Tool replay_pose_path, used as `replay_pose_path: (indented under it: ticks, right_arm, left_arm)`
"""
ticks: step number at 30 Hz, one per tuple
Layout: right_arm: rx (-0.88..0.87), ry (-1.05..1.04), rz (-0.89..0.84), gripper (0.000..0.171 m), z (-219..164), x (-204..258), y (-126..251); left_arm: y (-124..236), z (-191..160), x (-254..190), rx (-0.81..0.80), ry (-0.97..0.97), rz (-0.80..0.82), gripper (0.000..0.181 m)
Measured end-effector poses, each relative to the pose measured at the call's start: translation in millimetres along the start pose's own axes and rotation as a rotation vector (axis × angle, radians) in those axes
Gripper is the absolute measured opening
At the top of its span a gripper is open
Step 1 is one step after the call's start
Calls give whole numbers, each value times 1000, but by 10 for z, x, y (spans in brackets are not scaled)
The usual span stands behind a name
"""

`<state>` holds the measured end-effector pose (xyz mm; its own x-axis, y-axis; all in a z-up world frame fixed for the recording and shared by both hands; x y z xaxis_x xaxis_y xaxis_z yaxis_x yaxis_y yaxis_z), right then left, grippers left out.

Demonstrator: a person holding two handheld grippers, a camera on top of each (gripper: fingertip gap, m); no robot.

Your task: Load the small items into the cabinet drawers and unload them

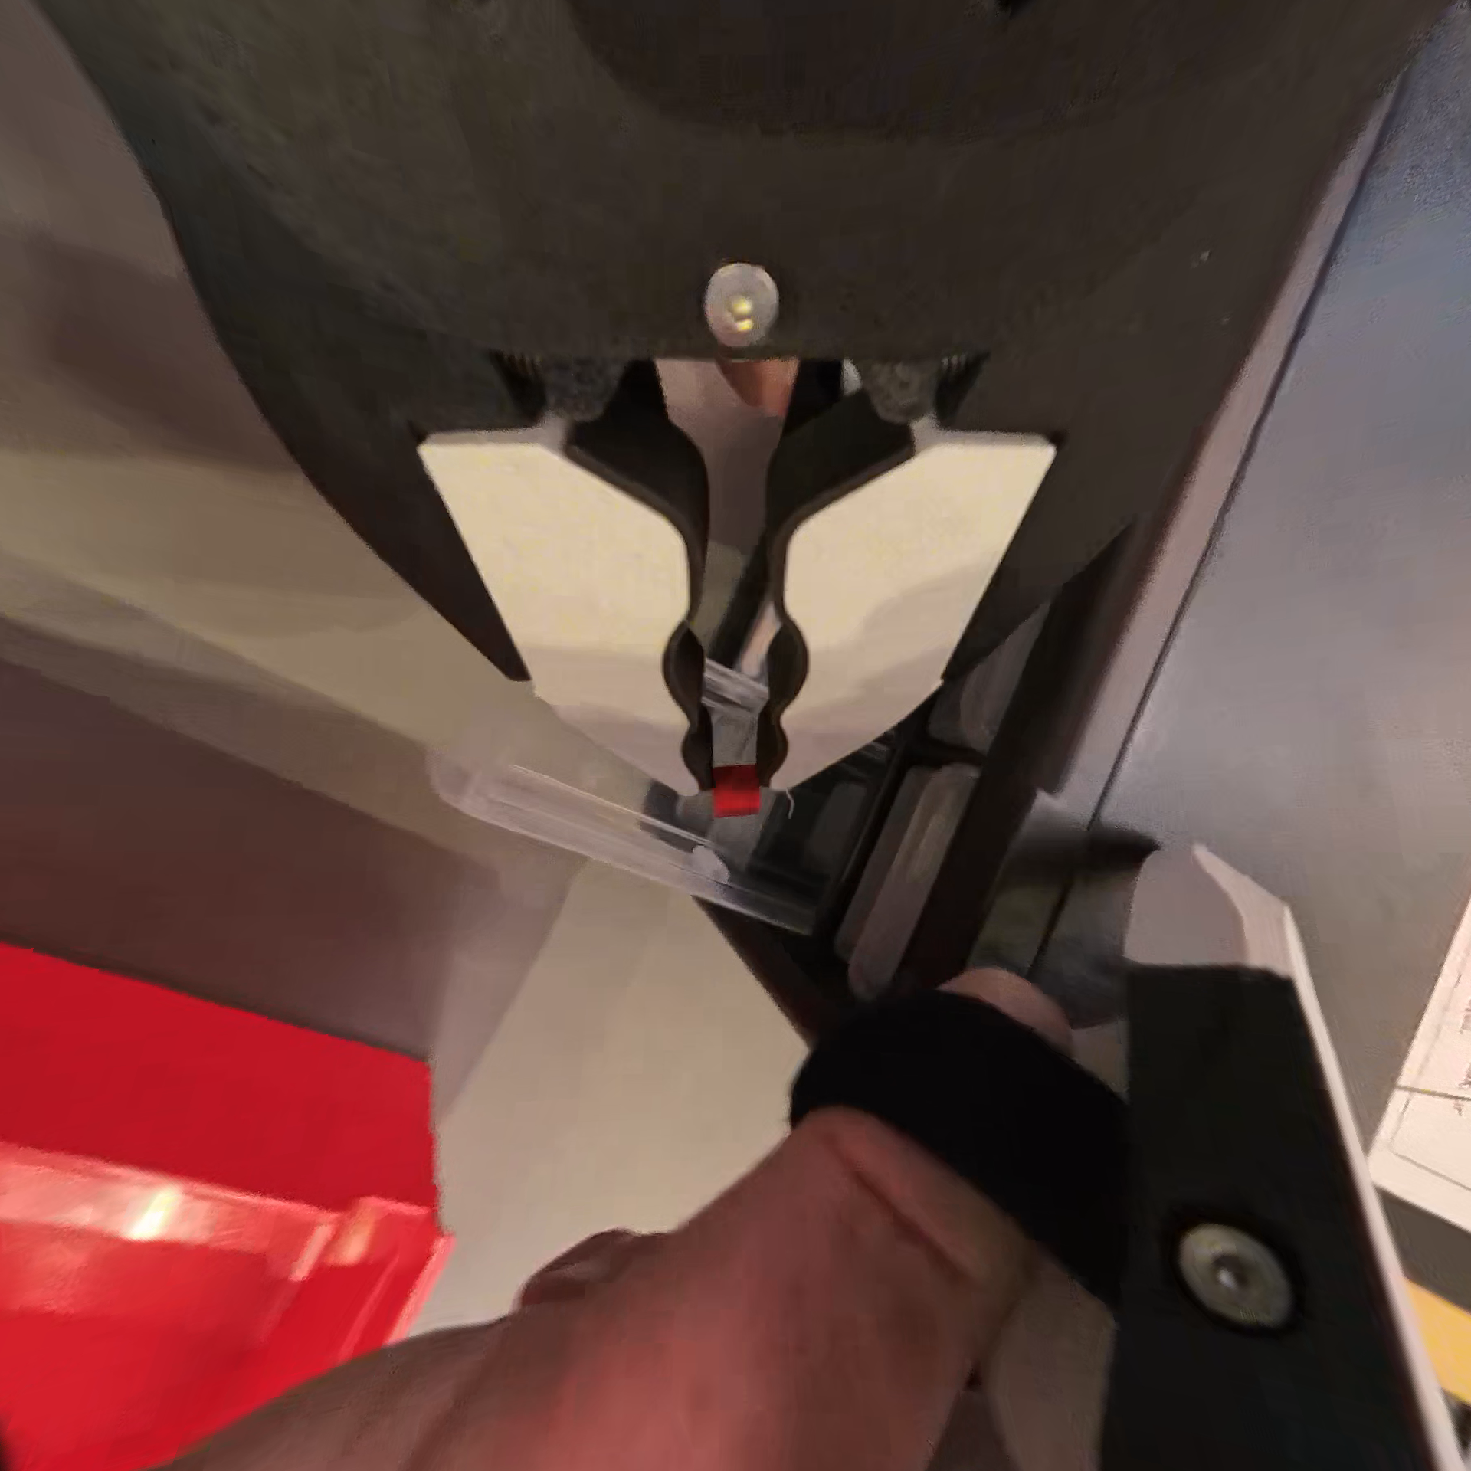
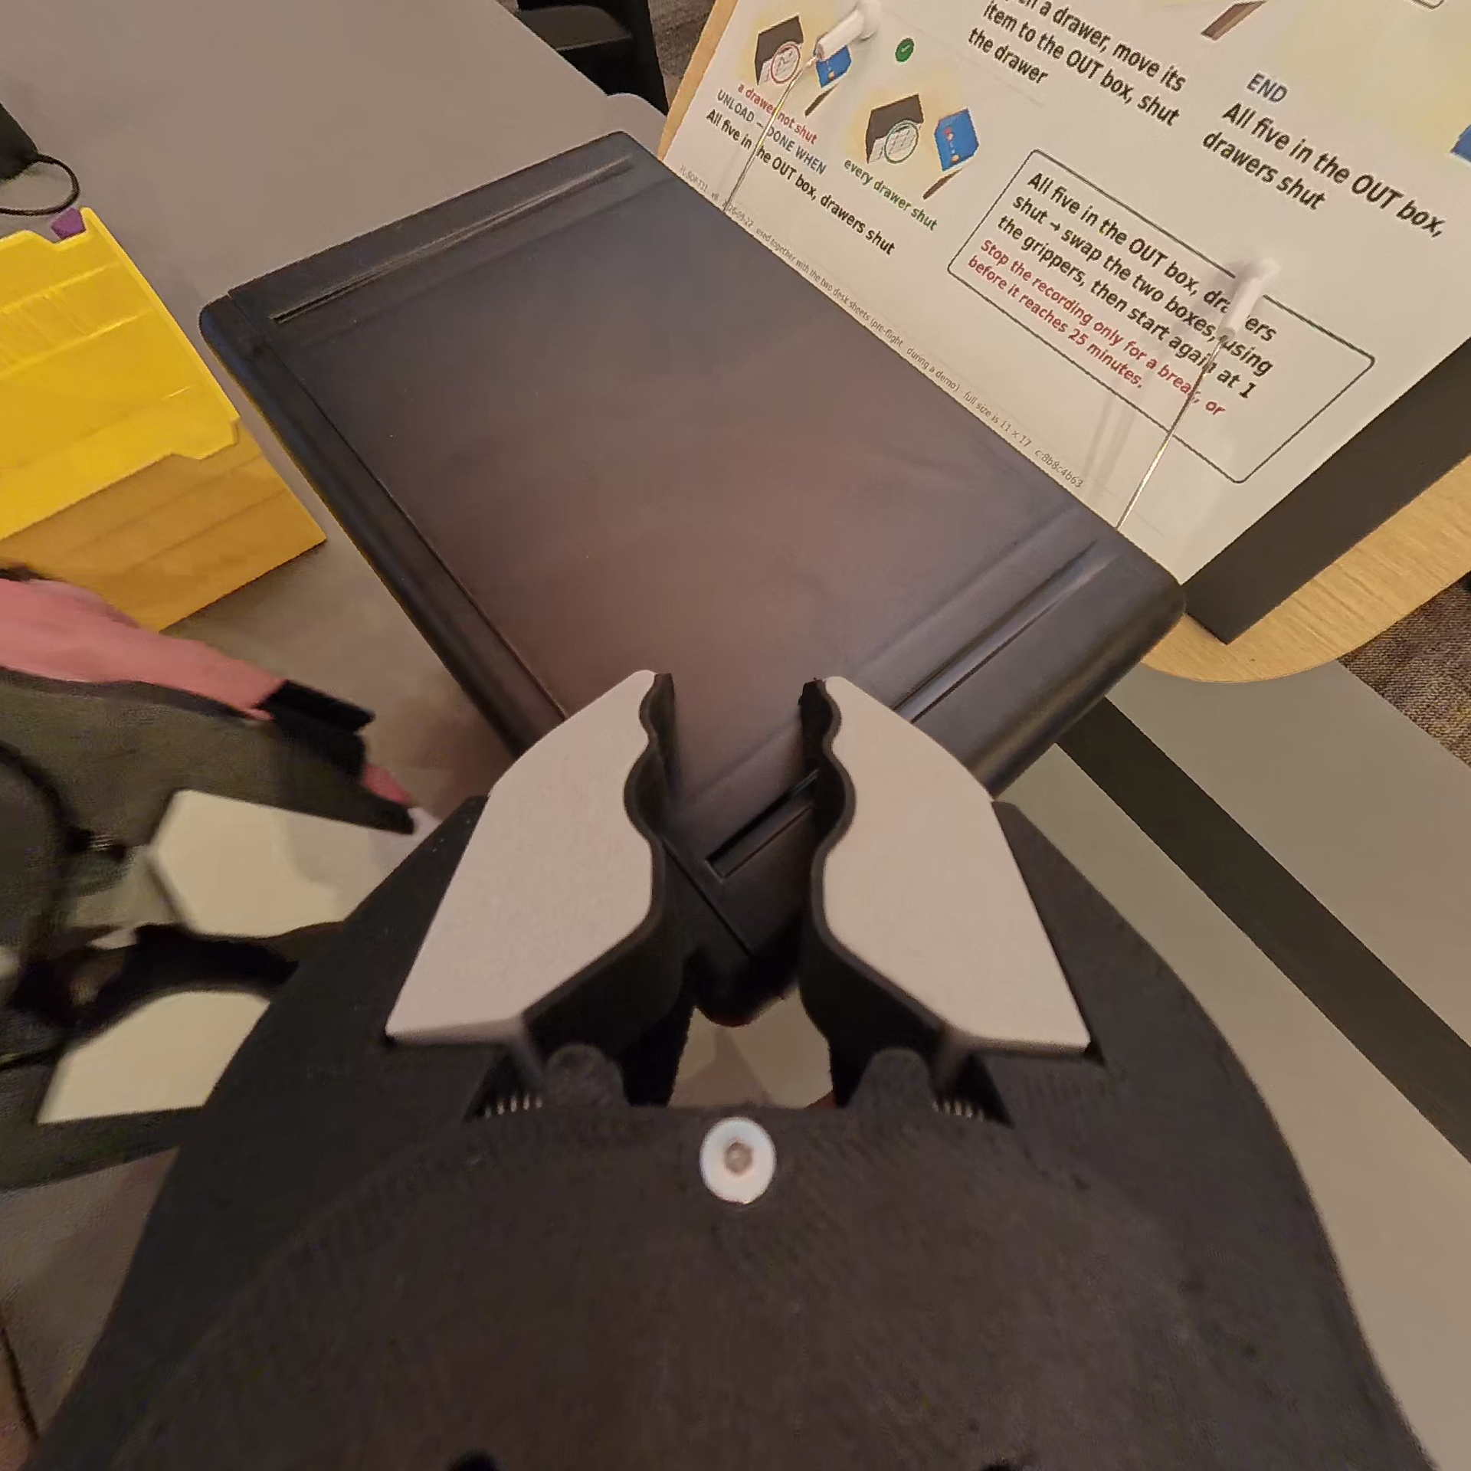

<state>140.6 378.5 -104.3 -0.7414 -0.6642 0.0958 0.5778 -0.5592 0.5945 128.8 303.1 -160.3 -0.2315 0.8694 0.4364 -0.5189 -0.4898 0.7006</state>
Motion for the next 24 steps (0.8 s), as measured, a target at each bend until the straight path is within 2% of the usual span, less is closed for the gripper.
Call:
replay_pose_path:
  ticks: [5,11,14,19,21,24]
  right_arm:
    - [-5,2,9,32,-4,1,4]
    - [-8,1,10,31,-8,1,7]
    - [-9,1,9,31,-10,2,9]
    - [-9,0,10,31,-9,0,10]
    - [-9,0,11,31,-9,0,10]
    - [-11,0,10,31,-9,1,11]
  left_arm:
    - [-197,-47,59,30,39,0,11]
    - [-184,-69,91,21,45,-6,32]
    - [-62,-85,92,-25,41,16,33]
    - [248,-39,-161,-168,23,-17,54]
    - [256,-83,-276,-168,-14,17,68]
    - [182,-188,-288,-133,-32,143,71]
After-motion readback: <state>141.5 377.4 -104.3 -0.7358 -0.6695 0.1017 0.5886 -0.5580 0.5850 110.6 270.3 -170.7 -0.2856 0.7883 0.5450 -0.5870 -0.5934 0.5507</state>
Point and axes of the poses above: each gripper's, where its closed fingertips meet, y back along the fingers, z out of its top, x = y × z across the jaws, the point moved 2 cm from there along y, back along the fingers, and after that the axes turned 8 degrees about -y, right-handed, at the moved point
